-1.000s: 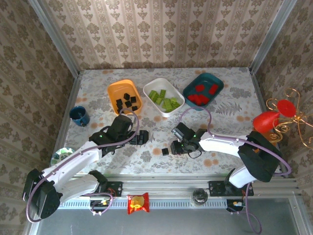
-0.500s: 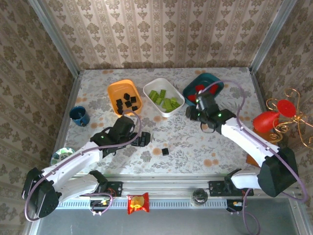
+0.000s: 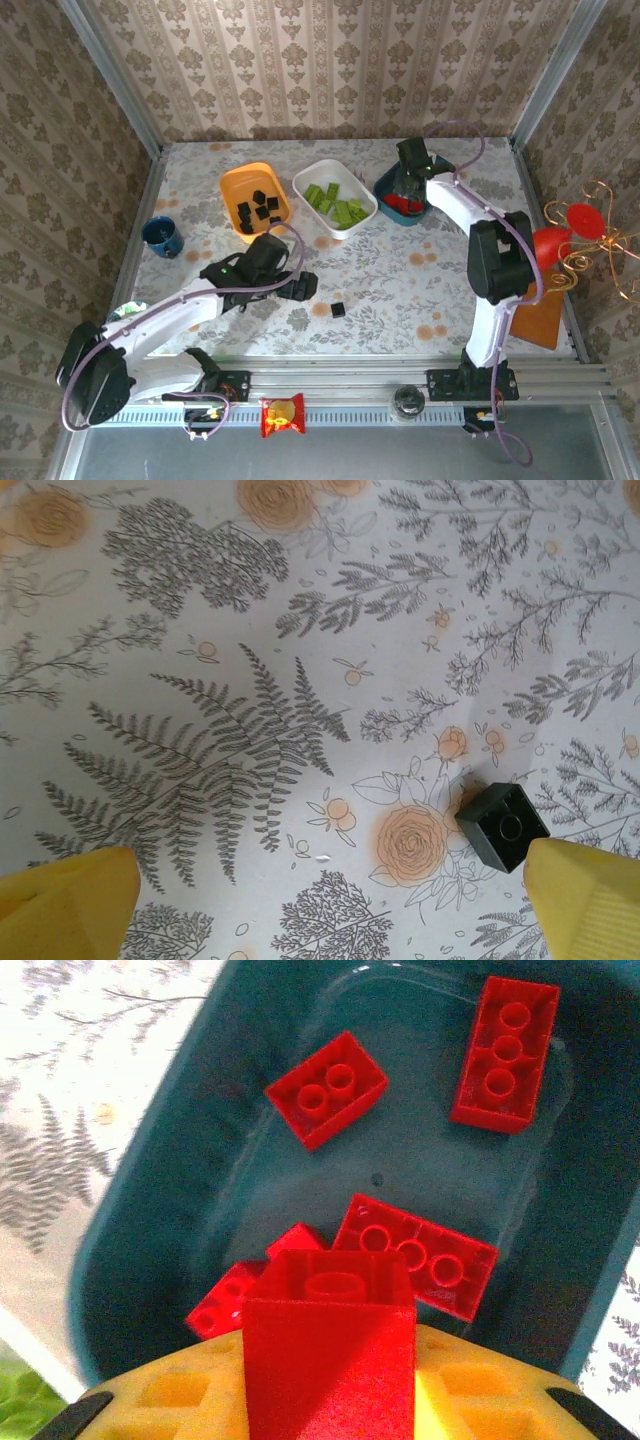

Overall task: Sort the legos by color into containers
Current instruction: Place the lego in the container, then pick up the lego from the middle-left of the table.

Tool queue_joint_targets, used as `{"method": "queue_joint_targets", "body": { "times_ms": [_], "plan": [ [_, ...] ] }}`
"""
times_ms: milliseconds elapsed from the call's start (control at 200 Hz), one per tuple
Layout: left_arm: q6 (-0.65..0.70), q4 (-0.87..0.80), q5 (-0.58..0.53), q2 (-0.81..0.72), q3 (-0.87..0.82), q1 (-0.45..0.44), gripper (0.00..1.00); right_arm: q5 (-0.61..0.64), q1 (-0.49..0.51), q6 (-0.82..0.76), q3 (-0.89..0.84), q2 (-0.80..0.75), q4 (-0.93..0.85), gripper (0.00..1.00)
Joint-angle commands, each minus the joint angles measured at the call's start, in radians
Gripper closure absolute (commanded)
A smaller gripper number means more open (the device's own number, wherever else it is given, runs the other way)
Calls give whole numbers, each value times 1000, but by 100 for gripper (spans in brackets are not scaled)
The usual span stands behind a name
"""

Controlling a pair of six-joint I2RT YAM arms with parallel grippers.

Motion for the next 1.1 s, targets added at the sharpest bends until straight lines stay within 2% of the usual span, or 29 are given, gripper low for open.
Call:
{"method": "queue_joint_targets", "body": {
  "times_ms": [0,105,205,425,680,910,1095],
  "plan": [
    [45,-4,31,50,47,-18,0,32,-15,-16,70,58,-93,59],
    [61,3,53,103,64,-31,0,-30,-22,-36,97,76,-99,36],
    [69,17,78,152,77,-40,0,-52,-19,-35,56,9,-63,28],
    [112,18,147,306,151,-105,3,-88,33,-8,-181,-233,39,25],
    [149,-28,143,453,224,-172,6,-91,88,23,-427,-435,90,25],
    [192,-113,105,541,300,-239,12,-86,87,24,-491,-543,85,24],
    [201,-135,91,588,318,-263,21,-75,85,27,-513,-564,93,24]
  ]
}}
